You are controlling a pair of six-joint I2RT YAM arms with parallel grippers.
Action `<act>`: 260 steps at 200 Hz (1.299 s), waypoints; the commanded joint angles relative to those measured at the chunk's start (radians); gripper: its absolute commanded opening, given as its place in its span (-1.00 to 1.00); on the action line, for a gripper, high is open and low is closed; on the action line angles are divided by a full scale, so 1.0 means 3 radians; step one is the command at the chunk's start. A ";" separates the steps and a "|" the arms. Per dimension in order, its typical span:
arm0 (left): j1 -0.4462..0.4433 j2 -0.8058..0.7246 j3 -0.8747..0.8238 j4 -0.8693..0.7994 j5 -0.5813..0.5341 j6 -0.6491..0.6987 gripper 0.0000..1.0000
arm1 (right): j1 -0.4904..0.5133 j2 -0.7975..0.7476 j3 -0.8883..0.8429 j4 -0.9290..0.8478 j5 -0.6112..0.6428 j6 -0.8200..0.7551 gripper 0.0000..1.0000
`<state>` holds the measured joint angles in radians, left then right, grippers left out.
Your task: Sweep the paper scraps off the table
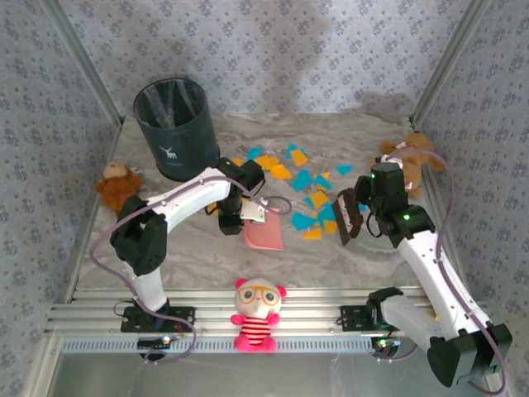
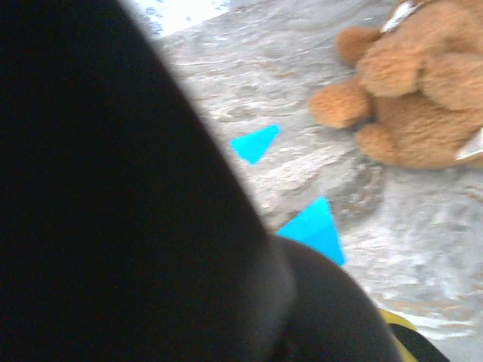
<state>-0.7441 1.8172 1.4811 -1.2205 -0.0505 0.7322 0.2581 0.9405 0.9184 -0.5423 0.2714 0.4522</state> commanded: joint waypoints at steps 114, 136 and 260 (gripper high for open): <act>-0.0121 0.0609 0.0638 -0.0385 0.0021 -0.0147 -1.00 | 0.0304 -0.0034 -0.0384 0.0511 0.0746 -0.0249 -1.00; -0.0135 0.0689 0.0718 -0.0407 -0.0016 -0.0180 -1.00 | 0.0393 -0.0001 -0.0410 0.0534 0.0898 -0.0248 -1.00; -0.0176 0.0977 0.0936 -0.0549 0.0025 -0.0385 -1.00 | 0.0663 0.0079 -0.0617 0.0750 0.0778 -0.0074 -1.00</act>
<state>-0.7921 2.0876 1.7290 -1.3315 -0.0528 0.6415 0.4404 0.9649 0.7437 -0.3347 0.5095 0.3992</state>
